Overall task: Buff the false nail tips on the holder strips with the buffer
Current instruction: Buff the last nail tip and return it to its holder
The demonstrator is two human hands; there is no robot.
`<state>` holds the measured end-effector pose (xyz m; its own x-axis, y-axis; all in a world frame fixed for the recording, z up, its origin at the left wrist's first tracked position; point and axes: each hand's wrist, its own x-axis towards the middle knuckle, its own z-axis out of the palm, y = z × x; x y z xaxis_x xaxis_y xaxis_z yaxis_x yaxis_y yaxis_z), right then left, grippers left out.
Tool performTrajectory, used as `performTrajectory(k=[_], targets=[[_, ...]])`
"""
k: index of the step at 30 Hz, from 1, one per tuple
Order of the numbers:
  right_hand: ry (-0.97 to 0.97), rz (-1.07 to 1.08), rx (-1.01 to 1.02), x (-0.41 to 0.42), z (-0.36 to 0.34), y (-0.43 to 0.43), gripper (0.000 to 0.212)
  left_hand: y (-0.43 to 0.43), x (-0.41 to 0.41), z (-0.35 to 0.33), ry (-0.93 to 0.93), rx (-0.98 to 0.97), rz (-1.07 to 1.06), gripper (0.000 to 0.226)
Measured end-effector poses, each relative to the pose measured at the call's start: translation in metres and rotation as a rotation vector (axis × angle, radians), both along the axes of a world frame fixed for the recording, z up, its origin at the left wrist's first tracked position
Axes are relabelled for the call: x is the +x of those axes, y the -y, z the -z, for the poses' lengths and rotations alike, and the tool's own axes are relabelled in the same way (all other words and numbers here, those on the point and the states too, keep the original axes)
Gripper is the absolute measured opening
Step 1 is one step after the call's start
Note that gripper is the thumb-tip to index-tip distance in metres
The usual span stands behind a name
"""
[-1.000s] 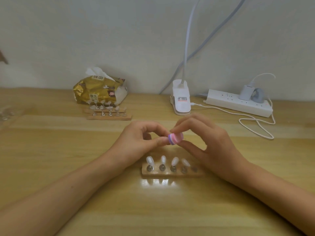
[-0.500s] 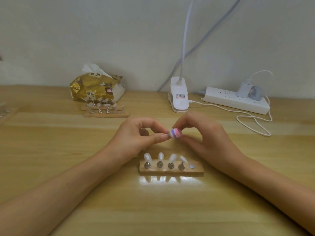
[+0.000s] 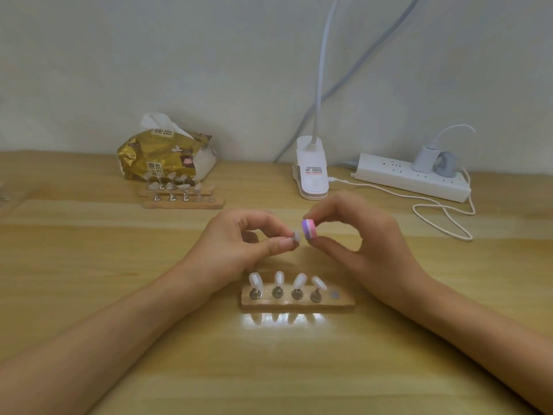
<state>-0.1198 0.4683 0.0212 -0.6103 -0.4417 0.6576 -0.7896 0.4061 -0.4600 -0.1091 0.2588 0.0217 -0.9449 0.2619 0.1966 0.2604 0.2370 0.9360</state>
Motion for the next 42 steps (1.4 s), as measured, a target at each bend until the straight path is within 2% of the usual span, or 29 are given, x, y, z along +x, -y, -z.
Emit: performTrajectory(k=[2,5,8,11,14,18,21,23,25,28,31,34,37,39,42], targets=[[-0.033,-0.022,-0.012,-0.0003,-0.0010,0.0004,0.010,0.0001,0.0002,-0.0005,0.003,-0.008,-0.003,0.023],[0.073,-0.018,0.047,0.0004,-0.0010,-0.0004,0.009,-0.0003,-0.0003,-0.0016,0.016,0.001,0.003,0.020],[0.040,-0.012,-0.003,-0.0002,-0.0008,-0.0007,0.011,-0.0009,-0.0008,-0.0014,0.016,-0.011,0.006,0.021],[0.124,-0.017,0.056,0.0000,-0.0009,-0.0006,0.013,-0.0005,0.0010,-0.0017,0.014,-0.005,0.022,0.020],[0.048,0.016,0.052,-0.0001,0.0004,-0.0018,0.011,0.0003,0.0016,-0.0025,0.022,0.024,0.034,0.020],[0.210,0.037,0.045,-0.0012,0.0002,-0.0016,0.011,0.0000,0.0007,-0.0014,0.015,0.034,0.023,0.019],[0.090,0.019,-0.079,0.0017,-0.0043,0.0018,0.013,-0.0002,0.0012,-0.0019,0.015,0.035,0.025,0.021],[0.038,-0.023,-0.016,0.0020,-0.0035,0.0037,0.013,-0.0001,0.0010,-0.0020,0.007,0.032,0.024,0.024],[0.101,-0.016,0.046,0.0000,-0.0020,0.0022,0.015,-0.0004,0.0014,-0.0018,0.003,0.036,0.016,0.023],[0.085,-0.002,-0.076,-0.0014,-0.0053,0.0002,0.017,0.0000,0.0011,-0.0015,0.005,0.030,0.016,0.019],[0.066,-0.024,0.028,-0.0009,-0.0033,0.0013,0.017,-0.0002,0.0008,-0.0015,-0.010,-0.009,0.019,0.009],[0.079,-0.007,-0.048,-0.0007,-0.0029,0.0010,0.019,-0.0003,0.0013,-0.0009,-0.015,-0.025,0.015,0.017],[0.089,-0.021,0.008,-0.0012,-0.0024,0.0024,0.017,0.0002,0.0008,-0.0010,-0.017,-0.031,0.010,0.001],[0.147,-0.018,0.021,-0.0007,-0.0014,0.0024,0.015,-0.0004,0.0010,-0.0006,-0.019,-0.040,0.005,0.004],[0.075,-0.006,-0.038,-0.0014,-0.0025,0.0027,0.018,-0.0004,0.0011,-0.0008,-0.017,-0.038,0.004,0.007]])
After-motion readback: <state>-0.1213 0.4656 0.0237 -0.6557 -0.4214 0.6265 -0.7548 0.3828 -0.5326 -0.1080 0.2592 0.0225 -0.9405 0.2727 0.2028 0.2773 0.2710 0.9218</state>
